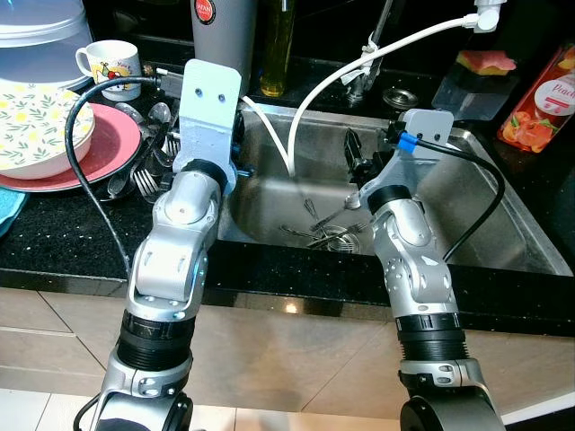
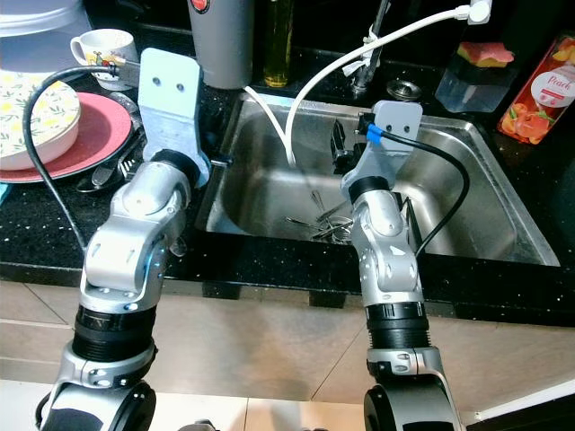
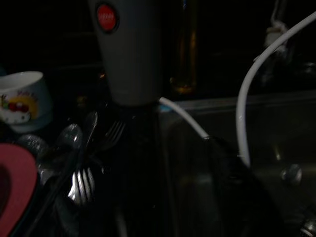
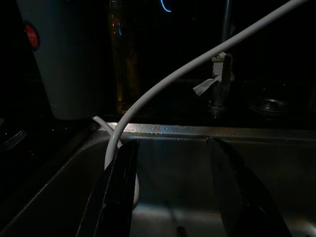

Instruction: Kitchen organization

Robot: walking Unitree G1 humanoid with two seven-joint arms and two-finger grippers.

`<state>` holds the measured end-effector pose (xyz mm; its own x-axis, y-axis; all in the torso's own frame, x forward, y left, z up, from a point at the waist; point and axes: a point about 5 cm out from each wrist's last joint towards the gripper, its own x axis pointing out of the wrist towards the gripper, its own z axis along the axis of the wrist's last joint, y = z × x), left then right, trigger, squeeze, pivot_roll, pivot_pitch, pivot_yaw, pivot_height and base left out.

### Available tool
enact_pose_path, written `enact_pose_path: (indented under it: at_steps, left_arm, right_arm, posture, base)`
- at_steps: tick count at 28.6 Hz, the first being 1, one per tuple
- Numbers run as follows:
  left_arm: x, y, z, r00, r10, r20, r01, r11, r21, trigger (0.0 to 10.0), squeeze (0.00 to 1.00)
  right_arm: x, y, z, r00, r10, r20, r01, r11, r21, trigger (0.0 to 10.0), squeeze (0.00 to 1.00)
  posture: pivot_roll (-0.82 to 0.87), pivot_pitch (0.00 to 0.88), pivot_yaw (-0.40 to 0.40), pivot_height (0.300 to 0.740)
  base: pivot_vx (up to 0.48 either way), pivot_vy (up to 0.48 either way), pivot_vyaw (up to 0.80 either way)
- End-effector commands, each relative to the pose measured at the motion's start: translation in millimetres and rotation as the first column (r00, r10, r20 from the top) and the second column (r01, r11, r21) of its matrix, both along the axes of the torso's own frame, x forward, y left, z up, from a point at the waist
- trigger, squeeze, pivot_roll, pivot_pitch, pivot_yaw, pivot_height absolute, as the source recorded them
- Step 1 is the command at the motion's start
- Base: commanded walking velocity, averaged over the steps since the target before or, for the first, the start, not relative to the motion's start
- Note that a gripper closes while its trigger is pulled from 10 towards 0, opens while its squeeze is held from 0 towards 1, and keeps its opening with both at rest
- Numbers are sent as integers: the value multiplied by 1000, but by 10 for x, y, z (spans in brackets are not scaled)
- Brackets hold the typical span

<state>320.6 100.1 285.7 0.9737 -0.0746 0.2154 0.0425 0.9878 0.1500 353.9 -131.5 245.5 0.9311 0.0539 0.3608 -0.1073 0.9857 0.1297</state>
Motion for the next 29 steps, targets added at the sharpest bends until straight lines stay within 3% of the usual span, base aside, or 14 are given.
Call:
enact_pose_path:
  at_steps: [1,3,4,5,7,9,12,15,24,25,27,29]
  left_arm:
    - [-19,-6,-46,1000,18,-24,-18,1000,-7,10000,1000]
    - [-14,13,-39,999,38,-26,-38,999,-4,10000,1000]
    - [-8,36,-43,997,64,-37,-64,998,-4,10000,604]
    - [6,61,-61,994,89,-59,-90,996,-1,10000,0]
    - [27,98,-107,986,118,-114,-121,993,-16,10000,0]
    - [27,98,-107,986,118,-114,-121,993,-16,10000,0]
    - [22,89,-250,962,94,-256,-131,983,-132,10000,0]
    - [27,89,-370,938,87,-334,-150,974,-167,10000,0]
    - [44,71,-384,932,75,-354,-145,974,-177,10000,0]
    - [52,67,-384,930,72,-360,-144,973,-179,8941,0]
    - [54,66,-383,930,71,-360,-143,974,-178,8941,0]
    - [59,57,-380,928,66,-368,-141,973,-182,7529,0]
  right_arm:
    - [2,7,-21,1000,7,-12,-7,1000,2,10000,0]
    - [3,8,-22,1000,7,-11,-7,1000,2,10000,0]
    - [4,10,-21,1000,7,-10,-7,1000,2,10000,0]
    - [6,11,-19,1000,7,-9,-7,1000,2,10000,0]
    - [10,12,-11,1000,8,-6,-8,1000,3,10000,0]
    - [10,12,-11,1000,8,-6,-8,1000,3,10000,0]
    - [12,14,-14,1000,10,-6,-10,1000,3,10000,0]
    - [13,22,-12,1000,13,-5,-13,1000,3,10000,0]
    - [17,22,-6,1000,13,-2,-13,1000,2,10000,0]
    - [17,21,-4,1000,13,-1,-13,1000,2,10000,0]
    - [17,21,-4,1000,13,-1,-13,1000,2,10000,0]
    - [15,20,-4,1000,12,-2,-12,1000,2,10000,0]
  posture:
    - [253,80,-97,740]
    - [255,78,-96,740]
    - [256,75,-95,740]
    - [257,71,-94,740]
    - [257,68,-93,740]
    - [257,68,-93,740]
    - [260,63,-92,740]
    - [261,57,-91,740]
    - [259,55,-93,740]
    - [259,55,-93,740]
    - [259,55,-93,740]
    - [257,58,-92,740]
  base:
    - [0,0,0]
    - [0,0,0]
    - [0,0,0]
    - [0,0,0]
    - [0,0,0]
    - [0,0,0]
    - [0,0,0]
    - [0,0,0]
    - [0,0,0]
    - [0,0,0]
    - [0,0,0]
    - [0,0,0]
